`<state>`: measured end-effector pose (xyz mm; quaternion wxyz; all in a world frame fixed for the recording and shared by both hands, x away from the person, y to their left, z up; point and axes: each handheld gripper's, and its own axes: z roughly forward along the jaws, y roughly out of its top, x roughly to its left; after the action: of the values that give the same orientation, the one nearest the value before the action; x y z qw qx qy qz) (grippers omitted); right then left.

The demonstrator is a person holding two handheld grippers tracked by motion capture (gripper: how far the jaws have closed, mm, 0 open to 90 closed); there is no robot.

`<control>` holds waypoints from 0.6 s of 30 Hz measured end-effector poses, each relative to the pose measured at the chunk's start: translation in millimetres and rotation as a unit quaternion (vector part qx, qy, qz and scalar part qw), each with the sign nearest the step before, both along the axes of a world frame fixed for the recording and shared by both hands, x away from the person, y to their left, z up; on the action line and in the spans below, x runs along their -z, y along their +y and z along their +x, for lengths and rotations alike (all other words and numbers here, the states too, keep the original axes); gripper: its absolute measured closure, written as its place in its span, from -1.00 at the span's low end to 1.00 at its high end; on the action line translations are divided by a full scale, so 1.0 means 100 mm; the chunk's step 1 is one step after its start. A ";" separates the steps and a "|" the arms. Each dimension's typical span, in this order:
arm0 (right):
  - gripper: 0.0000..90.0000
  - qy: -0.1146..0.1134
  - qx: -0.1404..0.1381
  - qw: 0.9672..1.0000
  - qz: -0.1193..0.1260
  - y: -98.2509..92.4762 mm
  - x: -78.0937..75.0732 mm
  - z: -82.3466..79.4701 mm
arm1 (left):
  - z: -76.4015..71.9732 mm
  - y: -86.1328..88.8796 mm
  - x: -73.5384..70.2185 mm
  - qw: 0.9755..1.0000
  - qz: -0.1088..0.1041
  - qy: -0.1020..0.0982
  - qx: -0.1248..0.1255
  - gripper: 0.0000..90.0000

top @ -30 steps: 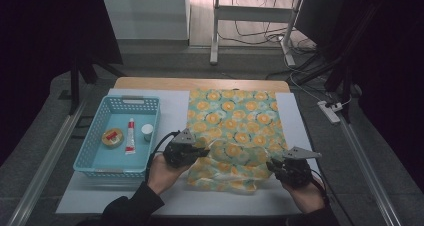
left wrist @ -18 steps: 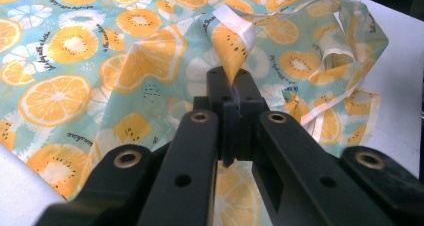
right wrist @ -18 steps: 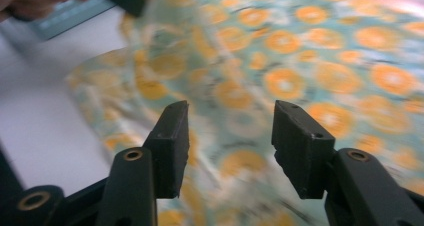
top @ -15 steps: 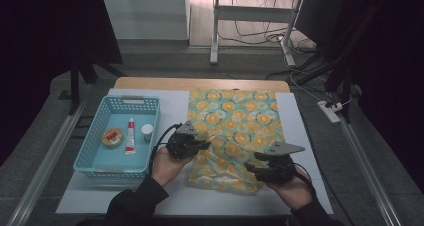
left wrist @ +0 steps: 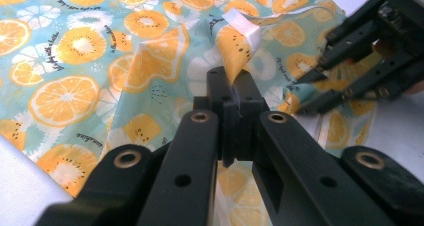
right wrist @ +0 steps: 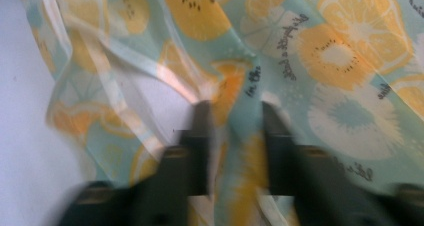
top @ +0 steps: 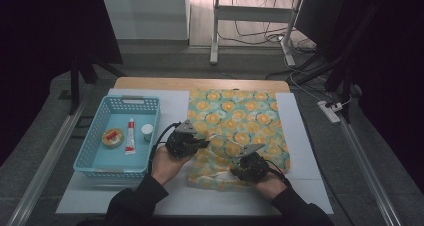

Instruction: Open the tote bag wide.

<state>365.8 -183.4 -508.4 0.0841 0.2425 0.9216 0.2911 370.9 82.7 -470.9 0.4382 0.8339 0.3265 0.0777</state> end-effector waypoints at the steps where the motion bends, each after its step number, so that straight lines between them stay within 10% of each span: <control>1: 0.97 -0.007 -0.003 1.000 0.002 -0.01 -0.03 0.00 | 0.00 0.00 0.00 1.000 0.000 0.000 0.000 0.99; 10: 0.98 -0.095 0.027 0.994 0.045 -0.10 -0.49 0.08 | 0.02 0.00 0.01 1.000 -0.001 0.007 0.000 0.99; 18: 0.94 -0.110 0.040 0.993 0.028 -0.01 -0.41 0.35 | 0.11 -0.03 0.05 1.000 0.003 0.022 -0.004 0.99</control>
<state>400.6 -184.3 -467.8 0.1900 0.2476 0.8878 0.3383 381.8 79.2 -476.2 0.4278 0.8355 0.3392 0.0626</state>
